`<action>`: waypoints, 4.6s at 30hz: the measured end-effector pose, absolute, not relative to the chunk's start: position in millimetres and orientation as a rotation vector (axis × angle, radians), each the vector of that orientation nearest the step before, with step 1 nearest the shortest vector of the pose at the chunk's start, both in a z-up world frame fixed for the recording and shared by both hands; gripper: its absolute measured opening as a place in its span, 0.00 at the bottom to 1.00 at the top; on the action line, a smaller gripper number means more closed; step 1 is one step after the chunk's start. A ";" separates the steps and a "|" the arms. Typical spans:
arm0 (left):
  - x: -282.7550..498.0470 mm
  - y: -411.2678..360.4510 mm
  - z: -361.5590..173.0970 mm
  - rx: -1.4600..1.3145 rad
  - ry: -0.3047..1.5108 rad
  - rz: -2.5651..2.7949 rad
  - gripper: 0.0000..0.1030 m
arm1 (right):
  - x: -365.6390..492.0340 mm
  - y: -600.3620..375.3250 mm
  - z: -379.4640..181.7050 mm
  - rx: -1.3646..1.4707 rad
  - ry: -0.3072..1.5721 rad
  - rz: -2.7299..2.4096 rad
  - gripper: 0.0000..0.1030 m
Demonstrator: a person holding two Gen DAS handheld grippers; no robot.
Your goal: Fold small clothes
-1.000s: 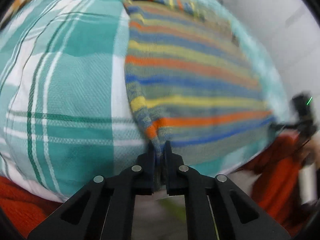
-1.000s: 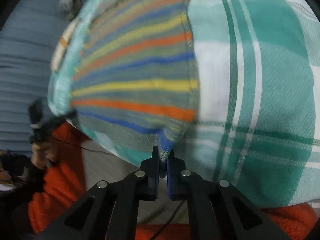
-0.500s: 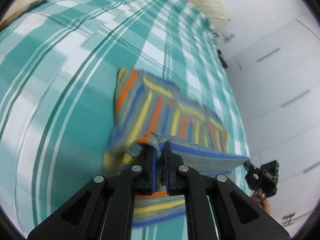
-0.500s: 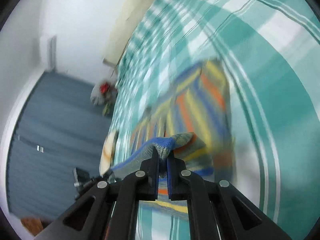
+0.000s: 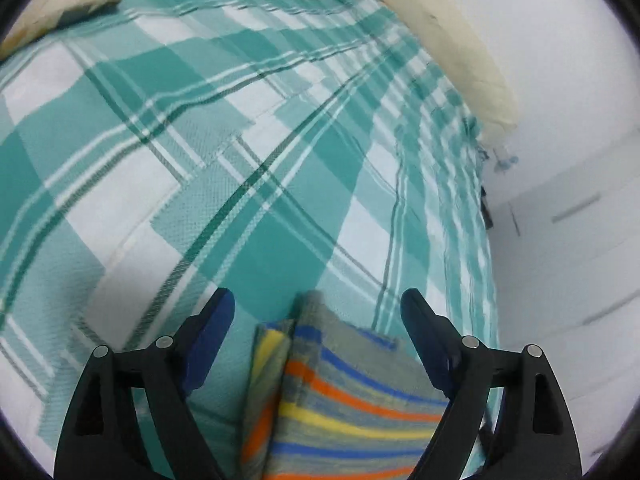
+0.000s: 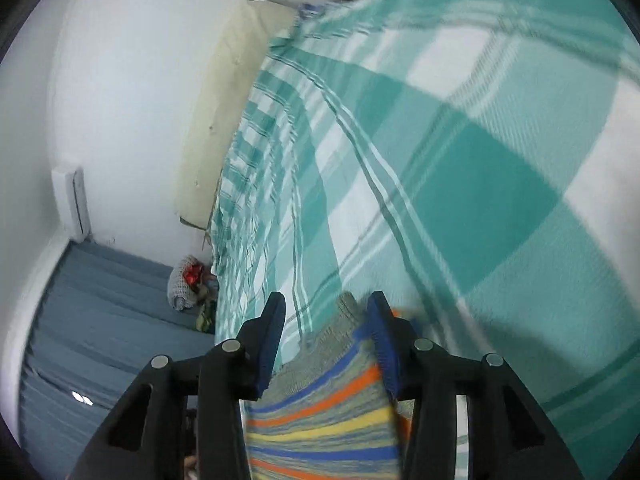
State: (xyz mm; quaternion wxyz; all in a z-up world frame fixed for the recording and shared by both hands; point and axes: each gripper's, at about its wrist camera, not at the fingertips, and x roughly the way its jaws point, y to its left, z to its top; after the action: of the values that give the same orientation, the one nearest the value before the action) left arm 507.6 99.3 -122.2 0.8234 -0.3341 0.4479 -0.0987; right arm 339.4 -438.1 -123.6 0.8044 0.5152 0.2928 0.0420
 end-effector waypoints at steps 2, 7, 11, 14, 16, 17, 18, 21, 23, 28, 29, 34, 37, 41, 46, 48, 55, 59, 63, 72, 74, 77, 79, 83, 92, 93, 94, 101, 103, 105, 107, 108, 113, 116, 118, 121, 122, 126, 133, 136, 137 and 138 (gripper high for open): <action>492.1 91.7 -112.6 -0.592 0.935 -0.225 0.83 | 335.1 -430.7 -106.6 0.966 0.655 0.107 0.43; 393.8 43.6 -103.3 -0.244 0.893 -0.458 0.82 | 301.0 -368.1 -76.5 0.636 0.780 0.321 0.43; 334.3 17.1 -159.0 0.095 1.117 -0.496 0.14 | 235.6 -307.7 -100.1 0.324 0.975 0.482 0.36; 310.8 63.1 -157.6 0.012 1.113 -0.442 0.09 | 201.0 -302.2 -139.8 0.072 1.157 0.308 0.14; 295.7 98.8 -143.5 -0.060 1.079 -0.373 0.40 | 173.5 -319.3 -123.0 0.124 1.084 0.244 0.24; 288.0 111.5 -136.8 -0.108 1.043 -0.396 0.67 | 162.2 -327.7 -113.5 0.148 1.048 0.204 0.28; 282.8 119.2 -131.9 -0.147 1.010 -0.410 0.75 | 151.9 -333.9 -105.4 0.190 1.006 0.213 0.32; 283.6 104.8 -129.0 -0.159 0.980 -0.485 0.75 | 142.8 -337.3 -101.0 0.240 0.974 0.247 0.40; 292.7 82.4 -136.9 -0.120 0.999 -0.494 0.74 | 150.4 -329.0 -106.1 0.235 0.991 0.263 0.40; 310.3 40.5 -165.1 -0.060 1.075 -0.457 0.33 | 170.4 -313.9 -119.6 0.240 1.004 0.265 0.40; 311.0 37.3 -166.2 -0.068 1.088 -0.460 0.10 | 175.6 -312.8 -123.4 0.269 1.017 0.282 0.33; 299.7 33.6 -160.3 0.078 1.105 -0.459 0.09 | 187.3 -314.1 -136.5 0.272 1.127 0.203 0.01; 298.7 37.0 -158.1 0.081 1.114 -0.425 0.16 | 181.4 -317.2 -135.9 0.276 1.115 0.197 0.01; 277.6 44.2 -144.7 0.118 1.083 -0.325 0.64 | 164.8 -322.4 -126.5 0.289 1.074 0.122 0.42; 243.3 54.5 -128.0 0.174 1.004 -0.226 0.78 | 111.2 -325.4 -116.9 0.284 0.994 0.070 0.56; 237.8 54.6 -124.1 0.177 0.994 -0.200 0.78 | 91.3 -321.3 -119.7 0.281 0.990 0.052 0.56; 220.7 53.5 -111.2 0.196 0.963 -0.169 0.78 | 43.5 -313.0 -131.2 0.298 0.965 0.015 0.57; 212.5 53.3 -103.6 0.209 0.948 -0.161 0.78 | 36.4 -307.6 -133.6 0.260 0.962 0.007 0.58; 203.6 50.9 -96.9 0.220 0.931 -0.157 0.78 | 34.1 -307.3 -139.2 0.254 0.960 0.006 0.58; 156.3 26.0 -126.0 0.267 0.945 -0.185 0.82 | 28.4 -303.1 -141.1 0.249 0.943 0.004 0.63; 143.5 21.3 -135.7 0.266 0.946 -0.193 0.84 | 27.3 -303.9 -140.8 0.263 0.941 0.004 0.64; 130.9 15.8 -150.3 0.279 0.964 -0.214 0.85 | 26.7 -304.1 -142.0 0.271 0.941 0.004 0.66; 126.0 11.9 -157.2 0.290 0.968 -0.234 0.85 | 26.8 -302.5 -143.8 0.267 0.941 0.010 0.69; 126.6 10.4 -165.6 0.269 0.980 -0.242 0.91 | 27.5 -294.9 -150.0 0.242 0.941 0.016 0.79; 131.2 16.2 -182.6 0.214 1.027 -0.254 0.99 | 28.7 -273.0 -158.9 0.114 0.942 0.009 0.92; 130.9 16.0 -183.3 0.215 1.026 -0.254 0.99 | 28.6 -272.1 -159.5 0.105 0.941 0.008 0.93; 130.5 15.2 -184.3 0.218 1.027 -0.254 0.99 | 28.6 -271.4 -159.9 0.096 0.941 0.007 0.93; 135.0 13.0 -187.0 0.242 1.069 -0.264 0.99 | 29.1 -261.4 -163.6 0.021 0.942 -0.010 0.97; 134.5 11.5 -187.5 0.251 1.074 -0.262 0.99 | 29.7 -261.3 -164.0 0.017 0.944 -0.012 0.97; 134.3 10.3 -188.5 0.262 1.072 -0.260 0.99 | 30.1 -260.1 -164.5 0.008 0.947 -0.014 0.97; 133.9 9.1 -188.9 0.272 1.070 -0.257 0.99 | 30.1 -258.6 -165.3 -0.002 0.950 -0.018 0.98; 133.6 8.7 -189.1 0.275 1.071 -0.257 0.99 | 30.0 -257.8 -165.4 -0.006 0.951 -0.019 0.98; 134.1 7.9 -189.3 0.280 1.079 -0.262 0.99 | 30.5 -255.9 -166.5 -0.018 0.955 -0.023 0.99; 133.5 7.8 -189.2 0.283 1.078 -0.262 0.99 | 30.2 -255.5 -166.9 -0.019 0.955 -0.023 0.99; 134.3 7.7 -189.4 0.285 1.077 -0.262 0.99 | 30.2 -255.6 -166.9 -0.019 0.955 -0.024 0.99; 133.6 7.6 -189.5 0.286 1.074 -0.264 0.99 | 30.0 -255.5 -167.0 -0.018 0.954 -0.024 0.99; 133.9 7.5 -189.5 0.287 1.073 -0.264 0.99 | 30.0 -255.4 -167.2 -0.018 0.954 -0.023 0.99; 134.2 7.4 -189.3 0.287 1.072 -0.265 0.99 | 29.8 -255.4 -167.0 -0.018 0.954 -0.024 0.99; 134.3 7.6 -189.2 0.287 1.070 -0.266 0.99 | 29.5 -255.4 -167.0 -0.018 0.954 -0.024 0.99; 134.2 7.6 -189.3 0.287 1.070 -0.267 0.99 | 29.4 -255.4 -167.0 -0.017 0.953 -0.024 0.99; 134.1 7.5 -189.4 0.287 1.070 -0.267 0.99 | 29.4 -255.2 -167.2 -0.017 0.953 -0.024 0.99; 134.0 7.3 -189.3 0.287 1.070 -0.267 0.99 | 29.3 -255.3 -167.1 -0.018 0.953 -0.025 0.99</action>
State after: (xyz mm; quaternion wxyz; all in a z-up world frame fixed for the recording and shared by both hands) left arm 134.0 7.3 -189.3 0.8419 0.1359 0.5066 -0.1263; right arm 29.3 -255.3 -167.1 0.8884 -0.0085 0.4588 -0.0119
